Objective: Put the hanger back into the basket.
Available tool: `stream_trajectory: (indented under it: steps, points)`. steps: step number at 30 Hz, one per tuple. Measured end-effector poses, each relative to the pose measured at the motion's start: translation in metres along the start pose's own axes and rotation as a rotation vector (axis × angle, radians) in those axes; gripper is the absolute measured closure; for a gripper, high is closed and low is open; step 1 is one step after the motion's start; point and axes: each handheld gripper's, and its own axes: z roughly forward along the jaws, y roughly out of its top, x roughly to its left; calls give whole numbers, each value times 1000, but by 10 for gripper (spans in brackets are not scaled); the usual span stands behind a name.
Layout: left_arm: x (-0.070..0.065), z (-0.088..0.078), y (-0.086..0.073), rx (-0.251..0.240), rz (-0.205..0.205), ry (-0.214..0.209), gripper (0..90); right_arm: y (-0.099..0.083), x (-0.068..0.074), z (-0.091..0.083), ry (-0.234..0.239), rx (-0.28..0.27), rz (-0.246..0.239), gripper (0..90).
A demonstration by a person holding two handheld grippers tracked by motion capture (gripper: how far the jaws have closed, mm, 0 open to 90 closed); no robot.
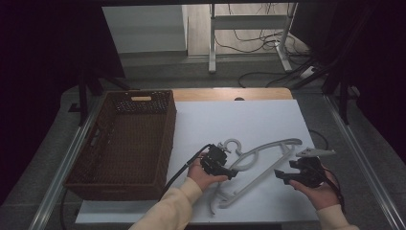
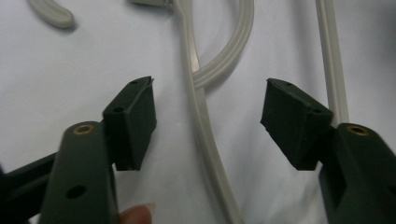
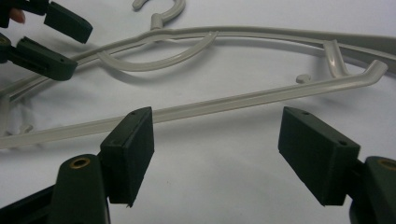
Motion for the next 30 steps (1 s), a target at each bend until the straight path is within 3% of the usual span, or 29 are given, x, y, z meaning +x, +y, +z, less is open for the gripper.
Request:
stream_trajectory:
  steps: [8, 15, 26, 30]
  points:
    - [1, 7, 1, 18, -27, -12, 449, 0, 0, 1, 0, 4, 0, 267]
    - [-2, 10, 2, 17, -27, 13, 503, -1, -2, 0, -3, 7, 5, 265]
    - [-17, 16, 3, 25, 21, 144, 598, 0, -2, 0, -3, 9, 7, 264]
    - [-19, 16, 3, 27, 24, 167, 625, 0, -2, 0, -4, 6, 3, 264]
